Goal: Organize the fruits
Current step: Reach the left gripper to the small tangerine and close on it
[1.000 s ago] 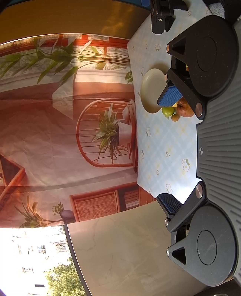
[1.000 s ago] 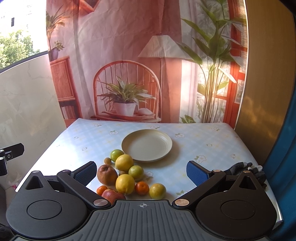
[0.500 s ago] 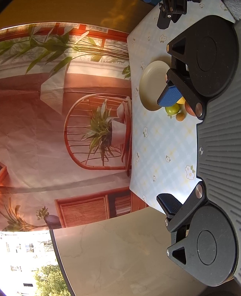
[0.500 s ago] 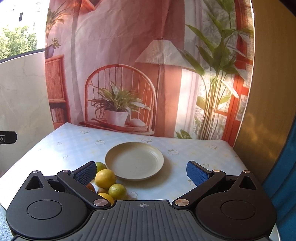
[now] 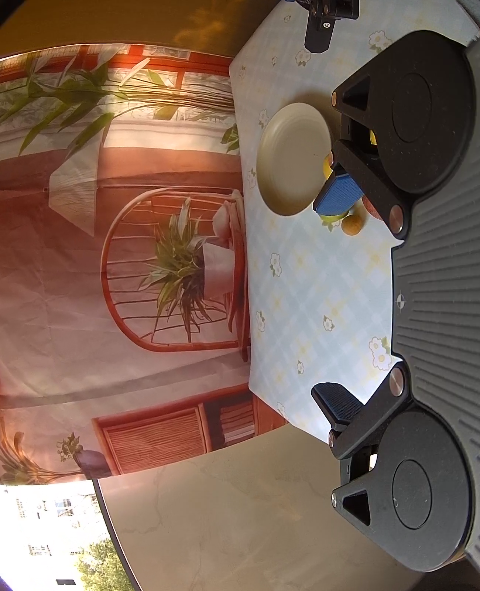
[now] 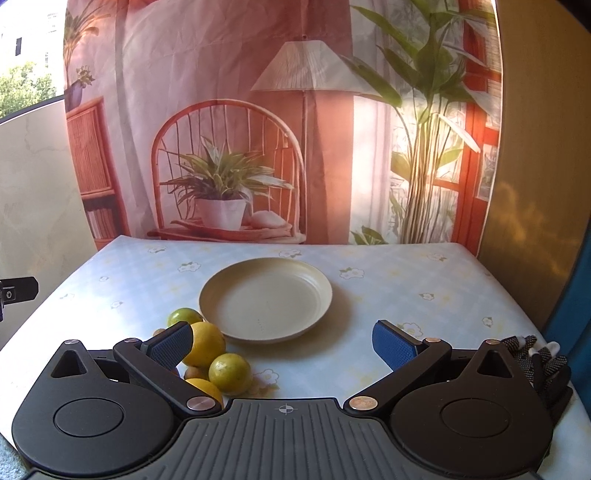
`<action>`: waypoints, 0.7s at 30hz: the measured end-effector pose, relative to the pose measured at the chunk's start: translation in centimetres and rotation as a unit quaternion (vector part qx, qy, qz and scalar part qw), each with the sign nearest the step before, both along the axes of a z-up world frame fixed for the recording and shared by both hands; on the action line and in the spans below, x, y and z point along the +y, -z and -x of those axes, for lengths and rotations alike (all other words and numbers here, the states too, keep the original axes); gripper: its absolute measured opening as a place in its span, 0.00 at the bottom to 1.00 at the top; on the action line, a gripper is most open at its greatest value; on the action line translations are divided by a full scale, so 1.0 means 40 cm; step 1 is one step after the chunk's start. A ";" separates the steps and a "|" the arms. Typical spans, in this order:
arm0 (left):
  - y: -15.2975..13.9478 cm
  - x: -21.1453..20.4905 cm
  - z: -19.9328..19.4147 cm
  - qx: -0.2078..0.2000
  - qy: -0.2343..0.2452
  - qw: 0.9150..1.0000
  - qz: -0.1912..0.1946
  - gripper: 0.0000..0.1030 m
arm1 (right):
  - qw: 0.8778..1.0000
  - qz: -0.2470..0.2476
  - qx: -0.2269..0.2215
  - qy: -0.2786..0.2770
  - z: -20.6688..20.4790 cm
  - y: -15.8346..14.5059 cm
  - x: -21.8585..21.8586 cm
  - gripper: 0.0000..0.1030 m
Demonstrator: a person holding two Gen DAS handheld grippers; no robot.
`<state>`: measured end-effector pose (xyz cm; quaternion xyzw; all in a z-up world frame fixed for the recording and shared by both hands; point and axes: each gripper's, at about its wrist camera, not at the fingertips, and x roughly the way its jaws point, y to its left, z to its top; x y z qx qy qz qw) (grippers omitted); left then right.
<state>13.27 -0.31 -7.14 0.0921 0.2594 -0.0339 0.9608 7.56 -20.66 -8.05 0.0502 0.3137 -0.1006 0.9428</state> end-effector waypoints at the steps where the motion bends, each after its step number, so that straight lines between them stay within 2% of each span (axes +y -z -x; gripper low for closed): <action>1: 0.010 0.001 -0.008 0.006 0.002 1.000 0.003 0.95 | 1.000 -0.001 0.002 0.000 -0.003 0.007 -0.002 1.00; 7: 0.063 0.006 -0.037 0.014 0.009 0.999 0.036 0.89 | 0.999 -0.009 0.034 -0.008 -0.024 0.064 -0.009 1.00; 9: 0.079 0.001 -0.044 0.022 0.012 0.999 0.036 0.89 | 0.998 -0.020 0.051 -0.023 -0.030 0.082 -0.012 1.00; 12: 0.104 -0.007 -0.049 0.028 0.019 0.999 0.034 0.88 | 0.998 -0.038 0.050 -0.031 -0.023 0.104 -0.015 1.00; 15: 0.131 -0.010 -0.054 0.046 0.029 0.997 0.048 0.83 | 0.997 -0.025 0.061 -0.028 -0.019 0.129 -0.008 1.00; 21: 0.187 -0.024 -0.049 0.066 0.045 0.996 0.037 0.79 | 0.997 -0.011 0.070 -0.029 0.006 0.175 -0.008 0.99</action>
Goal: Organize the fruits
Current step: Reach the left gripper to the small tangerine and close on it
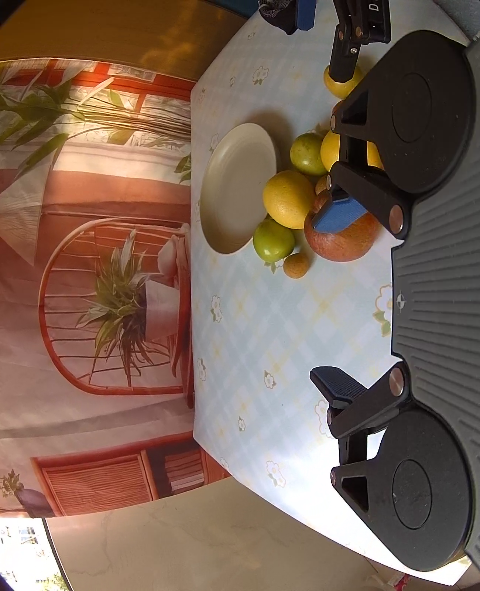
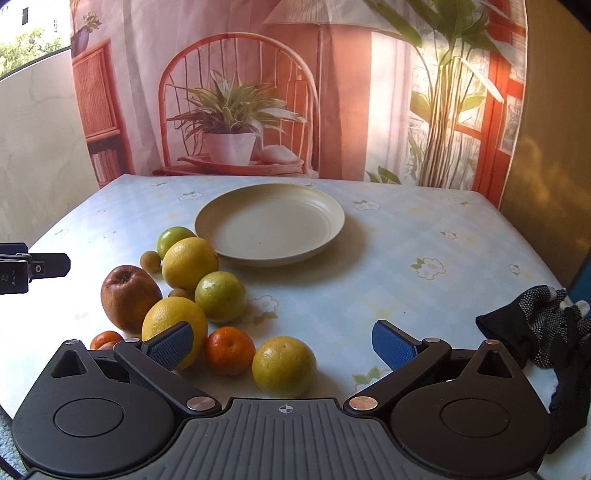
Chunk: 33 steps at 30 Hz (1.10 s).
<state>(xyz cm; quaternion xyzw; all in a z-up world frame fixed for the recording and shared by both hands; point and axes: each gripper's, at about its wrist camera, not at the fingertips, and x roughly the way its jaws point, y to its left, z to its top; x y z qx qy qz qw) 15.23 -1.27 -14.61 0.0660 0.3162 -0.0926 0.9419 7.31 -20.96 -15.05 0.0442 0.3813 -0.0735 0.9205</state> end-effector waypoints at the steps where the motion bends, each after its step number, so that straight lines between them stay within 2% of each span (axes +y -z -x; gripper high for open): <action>1: 0.008 0.000 0.005 -0.002 -0.002 1.000 -0.001 0.79 | 1.000 0.000 0.002 0.001 0.003 0.007 0.000 0.98; 6: 0.016 0.008 0.018 -0.008 -0.010 1.000 0.006 0.79 | 1.000 0.008 -0.004 -0.001 0.013 0.041 -0.008 0.87; 9: 0.017 0.010 0.027 -0.007 -0.001 1.000 0.019 0.79 | 1.000 -0.011 -0.002 0.004 0.013 0.053 -0.028 0.84; 14: 0.033 0.004 0.027 0.019 0.019 0.999 0.032 0.79 | 1.000 -0.029 0.007 -0.010 0.010 0.069 -0.039 0.72; 17: 0.039 -0.002 0.029 0.022 0.014 0.999 0.019 0.79 | 0.999 -0.038 0.019 -0.021 0.004 0.079 -0.038 0.66; 19: 0.041 0.000 0.031 0.021 0.012 1.000 0.017 0.80 | 0.999 -0.041 0.024 -0.025 0.002 0.082 -0.037 0.66; 22: 0.043 0.009 0.031 0.031 0.017 0.999 0.034 0.80 | 0.999 -0.034 0.023 -0.030 0.003 0.082 -0.031 0.66; 25: 0.045 0.004 0.036 0.031 0.005 0.999 0.015 0.80 | 0.999 -0.034 0.024 -0.035 0.004 0.082 -0.028 0.66; 31: 0.038 0.010 0.048 0.032 0.006 0.999 0.024 0.81 | 0.998 -0.043 0.031 -0.037 0.005 0.086 -0.029 0.66; 33: 0.041 0.009 0.047 0.036 0.002 0.999 0.016 0.83 | 0.998 -0.045 0.030 -0.038 0.007 0.085 -0.029 0.66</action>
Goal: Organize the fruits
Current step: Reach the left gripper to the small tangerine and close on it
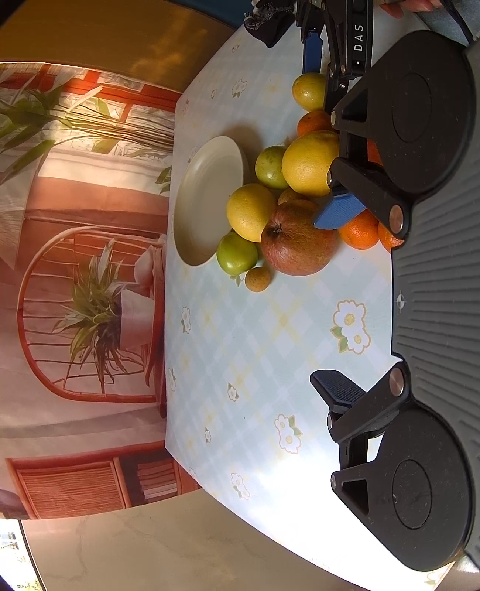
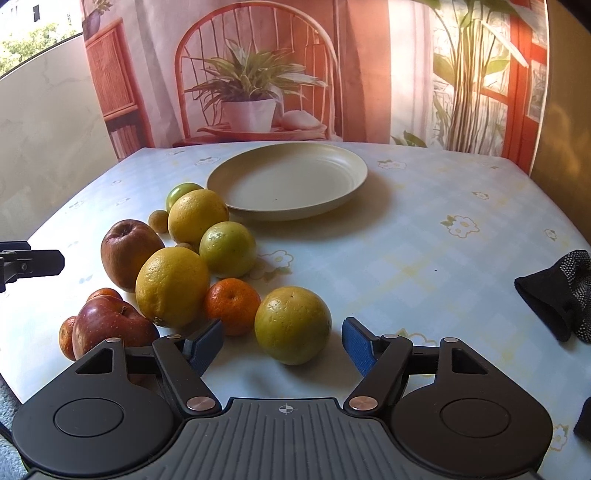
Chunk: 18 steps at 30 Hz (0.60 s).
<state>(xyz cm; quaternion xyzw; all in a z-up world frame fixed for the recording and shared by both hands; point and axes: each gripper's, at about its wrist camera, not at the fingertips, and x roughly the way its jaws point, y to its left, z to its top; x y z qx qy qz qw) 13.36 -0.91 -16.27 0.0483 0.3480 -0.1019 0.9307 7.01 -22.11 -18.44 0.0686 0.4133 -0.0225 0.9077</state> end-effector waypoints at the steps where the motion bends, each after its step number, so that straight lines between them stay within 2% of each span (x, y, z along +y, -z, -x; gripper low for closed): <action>1: 0.003 -0.002 0.000 0.003 -0.001 1.000 -0.007 0.83 | 1.000 0.001 0.000 0.001 0.001 0.000 0.001 0.66; 11: 0.023 -0.011 0.037 0.009 0.028 0.998 -0.051 0.83 | 1.000 -0.002 -0.004 0.013 0.006 -0.006 0.006 0.63; 15: 0.028 0.004 0.046 0.020 0.044 0.998 -0.028 0.83 | 1.000 -0.001 -0.009 0.012 0.013 -0.013 0.013 0.63; 18: 0.039 0.010 0.045 0.045 0.067 0.997 0.003 0.83 | 1.000 0.002 -0.012 0.013 0.017 -0.016 0.015 0.61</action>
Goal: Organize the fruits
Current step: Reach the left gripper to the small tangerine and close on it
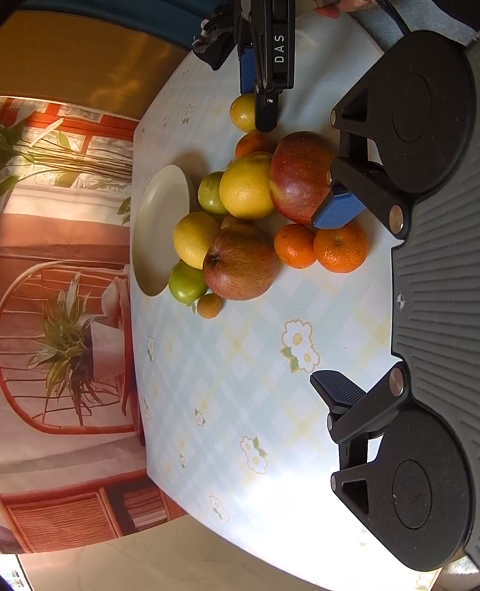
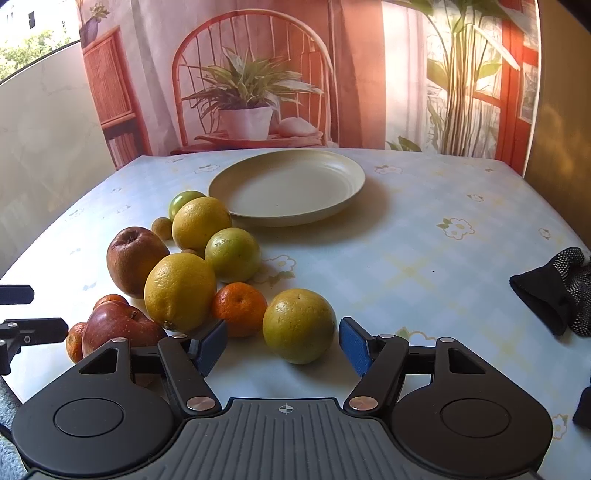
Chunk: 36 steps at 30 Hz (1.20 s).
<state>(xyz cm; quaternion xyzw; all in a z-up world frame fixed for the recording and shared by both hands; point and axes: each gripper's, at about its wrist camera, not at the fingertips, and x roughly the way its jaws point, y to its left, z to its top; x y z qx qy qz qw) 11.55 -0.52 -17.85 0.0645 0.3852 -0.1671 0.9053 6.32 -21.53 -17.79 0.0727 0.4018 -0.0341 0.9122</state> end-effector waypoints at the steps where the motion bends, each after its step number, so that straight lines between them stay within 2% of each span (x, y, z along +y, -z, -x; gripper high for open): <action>1: 0.004 0.002 -0.001 0.009 0.005 1.000 0.010 0.83 | 1.000 0.001 0.000 0.002 0.000 -0.001 0.000 0.61; 7: 0.025 -0.016 -0.008 0.026 0.024 0.999 0.015 0.82 | 1.000 0.001 -0.002 0.005 0.004 -0.001 -0.002 0.60; 14: 0.044 -0.029 -0.016 0.041 0.031 0.999 0.009 0.73 | 1.000 -0.001 -0.001 0.006 0.004 0.002 -0.003 0.59; 25: 0.053 -0.040 -0.023 0.028 0.036 0.999 -0.011 0.68 | 1.000 -0.001 0.000 0.007 0.004 0.003 -0.004 0.59; 27: 0.053 -0.043 -0.022 0.021 0.036 0.999 -0.015 0.66 | 1.000 -0.001 0.000 0.007 0.004 0.006 -0.003 0.59; 29: 0.053 -0.045 -0.021 0.017 0.035 0.999 -0.022 0.56 | 1.000 0.000 0.000 0.007 0.004 0.007 -0.003 0.59; 32: 0.054 -0.039 -0.026 0.019 0.020 0.999 -0.030 0.46 | 1.000 0.000 0.000 0.008 0.004 0.007 -0.003 0.59; 36: 0.055 -0.013 -0.038 0.025 -0.010 0.999 -0.028 0.46 | 1.000 -0.003 0.000 0.011 0.004 0.008 -0.005 0.59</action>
